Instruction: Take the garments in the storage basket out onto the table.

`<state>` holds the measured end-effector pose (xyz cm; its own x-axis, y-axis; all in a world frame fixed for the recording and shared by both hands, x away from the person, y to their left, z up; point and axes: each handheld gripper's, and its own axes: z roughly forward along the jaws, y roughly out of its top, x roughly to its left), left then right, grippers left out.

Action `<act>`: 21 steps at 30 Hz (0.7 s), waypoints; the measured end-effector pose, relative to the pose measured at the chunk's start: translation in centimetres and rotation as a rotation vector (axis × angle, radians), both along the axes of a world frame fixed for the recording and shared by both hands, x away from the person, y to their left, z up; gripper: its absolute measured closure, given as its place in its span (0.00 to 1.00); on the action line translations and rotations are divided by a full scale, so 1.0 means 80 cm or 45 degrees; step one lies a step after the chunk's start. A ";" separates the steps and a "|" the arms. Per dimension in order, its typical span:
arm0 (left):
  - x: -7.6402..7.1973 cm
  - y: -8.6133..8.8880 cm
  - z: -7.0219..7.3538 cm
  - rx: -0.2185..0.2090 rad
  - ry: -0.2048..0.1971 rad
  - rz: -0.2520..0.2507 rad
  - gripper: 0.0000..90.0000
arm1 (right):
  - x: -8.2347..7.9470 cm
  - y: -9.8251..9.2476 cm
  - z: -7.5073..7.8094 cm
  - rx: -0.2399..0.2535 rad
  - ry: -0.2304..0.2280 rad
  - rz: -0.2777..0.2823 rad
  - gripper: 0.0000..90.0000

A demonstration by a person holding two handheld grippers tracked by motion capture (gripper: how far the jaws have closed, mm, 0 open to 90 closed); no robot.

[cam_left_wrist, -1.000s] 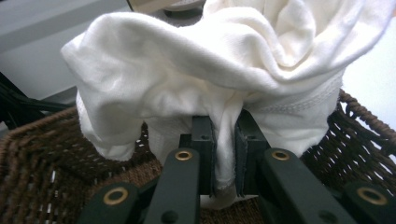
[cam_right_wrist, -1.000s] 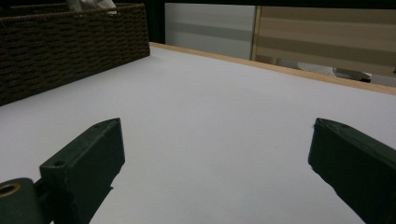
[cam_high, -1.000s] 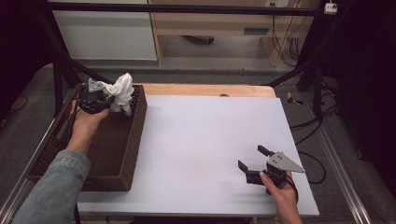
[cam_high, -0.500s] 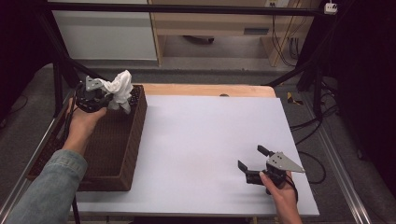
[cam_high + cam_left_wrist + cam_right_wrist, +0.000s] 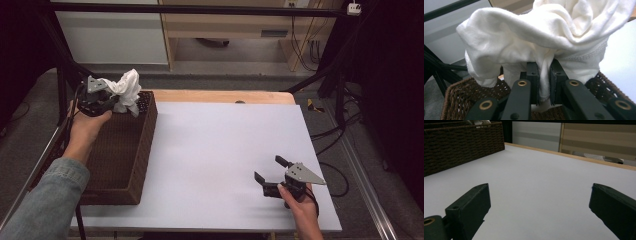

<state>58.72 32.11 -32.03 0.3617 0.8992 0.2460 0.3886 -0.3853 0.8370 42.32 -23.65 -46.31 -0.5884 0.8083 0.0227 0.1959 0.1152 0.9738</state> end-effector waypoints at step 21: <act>-0.012 -0.021 0.039 -0.030 -0.097 -0.049 0.90 | 0.000 0.002 0.000 -0.011 -0.001 0.004 0.05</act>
